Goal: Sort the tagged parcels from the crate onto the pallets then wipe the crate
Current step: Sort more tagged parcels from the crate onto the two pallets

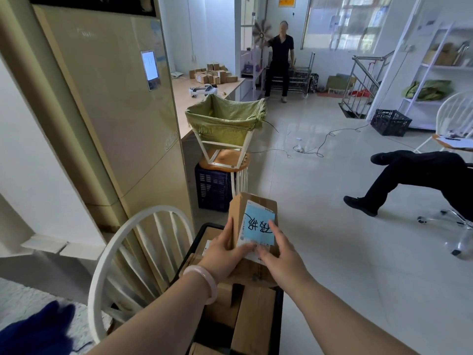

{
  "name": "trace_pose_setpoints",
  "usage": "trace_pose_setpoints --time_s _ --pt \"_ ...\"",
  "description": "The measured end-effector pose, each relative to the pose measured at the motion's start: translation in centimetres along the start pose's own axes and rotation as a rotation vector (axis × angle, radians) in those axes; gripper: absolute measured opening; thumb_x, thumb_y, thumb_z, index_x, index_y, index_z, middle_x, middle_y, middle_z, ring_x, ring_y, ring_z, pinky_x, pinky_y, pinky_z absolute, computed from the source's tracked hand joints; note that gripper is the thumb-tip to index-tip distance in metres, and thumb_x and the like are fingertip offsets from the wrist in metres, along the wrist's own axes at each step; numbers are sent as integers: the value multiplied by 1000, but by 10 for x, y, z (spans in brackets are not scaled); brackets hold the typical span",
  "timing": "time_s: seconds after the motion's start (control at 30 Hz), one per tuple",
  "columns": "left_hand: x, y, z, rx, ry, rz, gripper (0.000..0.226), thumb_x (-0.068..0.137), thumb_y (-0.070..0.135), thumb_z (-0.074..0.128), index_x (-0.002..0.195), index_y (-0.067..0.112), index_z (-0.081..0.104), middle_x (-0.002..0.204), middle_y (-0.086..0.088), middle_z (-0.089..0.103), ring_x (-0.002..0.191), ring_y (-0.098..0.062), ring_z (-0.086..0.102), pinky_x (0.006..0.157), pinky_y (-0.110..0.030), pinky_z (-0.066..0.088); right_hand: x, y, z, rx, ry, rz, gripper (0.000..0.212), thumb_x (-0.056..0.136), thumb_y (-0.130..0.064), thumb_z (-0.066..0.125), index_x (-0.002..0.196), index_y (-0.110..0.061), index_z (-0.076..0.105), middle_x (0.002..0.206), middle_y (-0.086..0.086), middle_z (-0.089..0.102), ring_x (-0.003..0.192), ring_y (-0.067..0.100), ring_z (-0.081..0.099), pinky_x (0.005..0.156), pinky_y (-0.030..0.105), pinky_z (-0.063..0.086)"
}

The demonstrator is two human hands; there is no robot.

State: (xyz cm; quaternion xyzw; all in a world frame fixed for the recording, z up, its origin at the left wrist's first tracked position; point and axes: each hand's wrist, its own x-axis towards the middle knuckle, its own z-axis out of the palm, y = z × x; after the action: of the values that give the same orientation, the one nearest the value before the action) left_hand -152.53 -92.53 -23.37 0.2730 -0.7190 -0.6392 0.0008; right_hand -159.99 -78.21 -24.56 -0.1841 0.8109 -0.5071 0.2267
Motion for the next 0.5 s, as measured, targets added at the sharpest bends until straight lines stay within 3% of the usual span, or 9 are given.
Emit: trace_pose_setpoints --time_s 0.1,0.2,0.27,0.33,0.37,0.43,0.5 --pt "-2 0 0 51 -5 12 91 88 34 71 149 52 7 115 13 61 104 -10 64 79 -25 56 1 1 -3 -44 13 -8 71 96 -36 58 150 -48 14 141 -6 35 130 13 39 82 22 53" --pt "-3 -1 -4 1 21 -33 87 88 34 72 151 48 15 117 9 65 103 -13 67 90 -36 57 3 0 -7 -80 41 2 75 96 -38 58 152 -47 9 147 -3 32 119 11 44 62 13 50" --pt "-4 2 -8 48 17 -57 84 87 32 73 151 46 19 116 8 67 100 -13 70 91 -39 57 7 -2 -11 -88 87 16 78 95 -40 59 152 -47 7 151 -1 28 121 15 49 58 14 50" --pt "-8 9 -11 176 -30 -62 81 89 30 70 150 48 20 115 10 67 100 -12 70 88 -35 58 11 -4 -17 -195 134 -25 81 93 -40 61 152 -46 5 154 -1 22 134 21 42 72 23 57" --pt "-10 14 -13 260 -70 -62 81 90 29 69 151 48 18 115 11 67 102 -12 69 86 -32 58 13 -4 -20 -280 145 -58 85 91 -40 63 152 -47 3 157 -3 17 141 24 32 87 36 57" --pt "-12 24 -15 459 -149 -62 82 93 25 65 153 45 14 119 11 63 111 -13 64 84 -27 55 17 -6 -27 -482 109 -96 91 88 -43 66 152 -47 1 162 -8 3 149 26 13 112 51 38" --pt "-12 31 -16 625 -202 -60 82 94 23 62 156 42 11 126 5 62 118 -16 61 90 -31 54 18 -10 -32 -678 46 -120 93 86 -46 67 153 -44 2 163 -9 -5 150 24 1 119 48 17"
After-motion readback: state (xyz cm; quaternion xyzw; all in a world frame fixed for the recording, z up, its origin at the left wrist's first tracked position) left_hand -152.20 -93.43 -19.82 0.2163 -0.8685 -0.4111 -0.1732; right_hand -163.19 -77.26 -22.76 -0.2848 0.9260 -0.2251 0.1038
